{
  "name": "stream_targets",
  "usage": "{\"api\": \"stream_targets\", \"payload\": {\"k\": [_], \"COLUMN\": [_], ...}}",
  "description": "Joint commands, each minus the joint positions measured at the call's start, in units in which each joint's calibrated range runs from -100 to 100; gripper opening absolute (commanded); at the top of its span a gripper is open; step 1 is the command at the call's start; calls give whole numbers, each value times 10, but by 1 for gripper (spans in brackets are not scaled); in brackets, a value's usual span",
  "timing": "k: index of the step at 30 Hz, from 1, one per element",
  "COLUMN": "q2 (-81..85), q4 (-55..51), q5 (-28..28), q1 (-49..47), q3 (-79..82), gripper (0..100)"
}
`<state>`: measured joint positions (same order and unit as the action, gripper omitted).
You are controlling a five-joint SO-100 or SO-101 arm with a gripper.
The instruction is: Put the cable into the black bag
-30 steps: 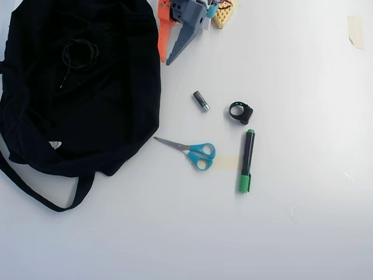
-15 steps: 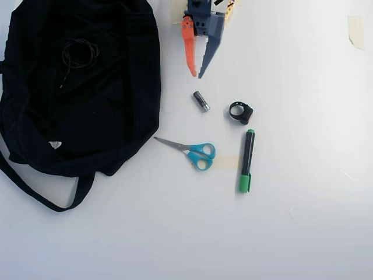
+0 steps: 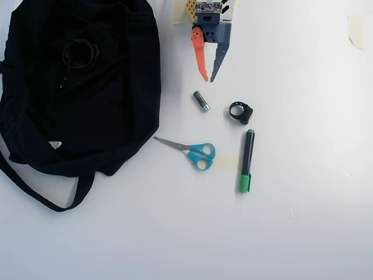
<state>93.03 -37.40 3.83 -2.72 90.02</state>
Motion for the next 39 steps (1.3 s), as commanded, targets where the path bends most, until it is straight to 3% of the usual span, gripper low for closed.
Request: {"api": "stream_targets", "payload": {"k": [1, 10, 18, 39], "q2": [50, 60, 60, 62], "q4": [-2, -162, -348, -353], "q5": [-2, -5, -44, -43], "q1": [1, 8, 2, 7], "q3": [73, 93, 93, 93], "gripper": [2, 2, 2, 2]}}
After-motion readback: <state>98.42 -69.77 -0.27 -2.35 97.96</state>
